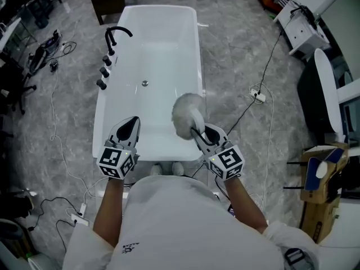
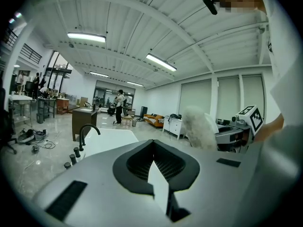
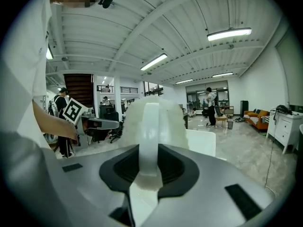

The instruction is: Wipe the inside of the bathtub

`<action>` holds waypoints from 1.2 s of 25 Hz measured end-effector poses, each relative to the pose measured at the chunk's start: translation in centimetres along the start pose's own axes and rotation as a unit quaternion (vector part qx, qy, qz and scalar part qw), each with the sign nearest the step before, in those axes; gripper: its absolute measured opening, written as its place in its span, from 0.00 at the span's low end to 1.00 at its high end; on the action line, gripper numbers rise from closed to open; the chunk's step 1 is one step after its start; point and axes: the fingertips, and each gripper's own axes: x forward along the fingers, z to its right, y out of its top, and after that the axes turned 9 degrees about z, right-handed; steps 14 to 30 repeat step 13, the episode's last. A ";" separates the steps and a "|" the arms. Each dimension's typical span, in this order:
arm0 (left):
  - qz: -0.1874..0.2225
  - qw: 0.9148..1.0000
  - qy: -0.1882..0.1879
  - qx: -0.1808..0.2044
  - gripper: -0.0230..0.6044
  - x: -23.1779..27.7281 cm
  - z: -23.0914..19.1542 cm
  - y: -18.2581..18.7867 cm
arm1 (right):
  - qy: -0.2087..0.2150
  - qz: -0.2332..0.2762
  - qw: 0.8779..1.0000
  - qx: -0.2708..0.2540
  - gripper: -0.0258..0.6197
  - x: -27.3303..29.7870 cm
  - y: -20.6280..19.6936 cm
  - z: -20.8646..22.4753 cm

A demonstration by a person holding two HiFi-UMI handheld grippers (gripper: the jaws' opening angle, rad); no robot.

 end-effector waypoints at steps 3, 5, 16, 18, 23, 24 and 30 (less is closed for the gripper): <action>0.001 1.000 -0.002 0.001 0.06 -0.4 0.1 0.2 | 0.002 0.004 1.000 -0.003 0.20 -0.1 0.4 -0.3; 0.002 1.000 -0.003 0.002 0.06 -0.6 0.2 0.3 | 0.000 0.010 1.000 0.001 0.20 -0.3 0.7 -0.2; 0.004 1.000 -0.003 0.000 0.06 -1.8 -0.8 0.1 | -0.007 0.009 1.000 0.008 0.20 0.0 0.3 -1.0; 0.004 1.000 -0.003 0.000 0.06 -1.8 -0.8 0.1 | -0.007 0.009 1.000 0.008 0.20 0.0 0.3 -1.0; 0.004 1.000 -0.003 0.000 0.06 -1.8 -0.8 0.1 | -0.007 0.009 1.000 0.008 0.20 0.0 0.3 -1.0; 0.004 1.000 -0.003 0.000 0.06 -1.8 -0.8 0.1 | -0.007 0.009 1.000 0.008 0.20 0.0 0.3 -1.0; 0.004 1.000 -0.003 0.000 0.06 -1.8 -0.8 0.1 | -0.007 0.009 1.000 0.008 0.20 0.0 0.3 -1.0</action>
